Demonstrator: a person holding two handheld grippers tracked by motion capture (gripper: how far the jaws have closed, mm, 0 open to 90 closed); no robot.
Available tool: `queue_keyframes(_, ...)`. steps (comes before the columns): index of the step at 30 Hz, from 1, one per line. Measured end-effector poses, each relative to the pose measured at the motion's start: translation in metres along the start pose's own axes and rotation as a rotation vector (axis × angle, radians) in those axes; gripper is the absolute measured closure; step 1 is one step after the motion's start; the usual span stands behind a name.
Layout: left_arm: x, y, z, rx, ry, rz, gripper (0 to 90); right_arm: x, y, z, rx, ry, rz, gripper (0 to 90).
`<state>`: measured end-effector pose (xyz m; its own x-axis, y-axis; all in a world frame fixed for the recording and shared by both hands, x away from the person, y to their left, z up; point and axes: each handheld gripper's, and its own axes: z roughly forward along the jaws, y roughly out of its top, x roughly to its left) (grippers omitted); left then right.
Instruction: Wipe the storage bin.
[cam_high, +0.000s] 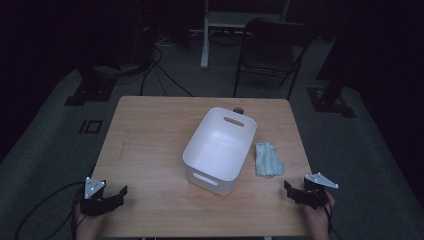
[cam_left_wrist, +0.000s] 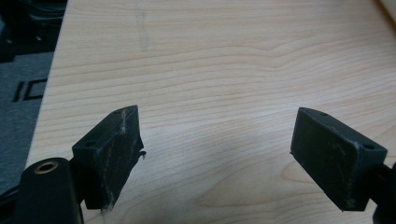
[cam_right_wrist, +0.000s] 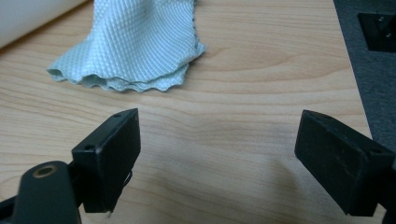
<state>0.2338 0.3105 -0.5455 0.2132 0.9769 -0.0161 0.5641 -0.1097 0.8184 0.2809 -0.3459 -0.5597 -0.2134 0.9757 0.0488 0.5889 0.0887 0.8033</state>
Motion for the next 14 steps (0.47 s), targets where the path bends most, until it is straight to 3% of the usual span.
queue_keyframes(5,0.0002,-0.0005,-0.0009,0.0,0.01,-0.005,16.2,0.0016,-0.0001,0.0014,0.006,-0.017,-0.009,14.0)
queue_keyframes(14,-0.003,-0.0008,-0.0011,-0.002,-0.007,0.002,16.2,0.0007,0.0004,0.0031,0.029,-0.019,0.009,14.2)
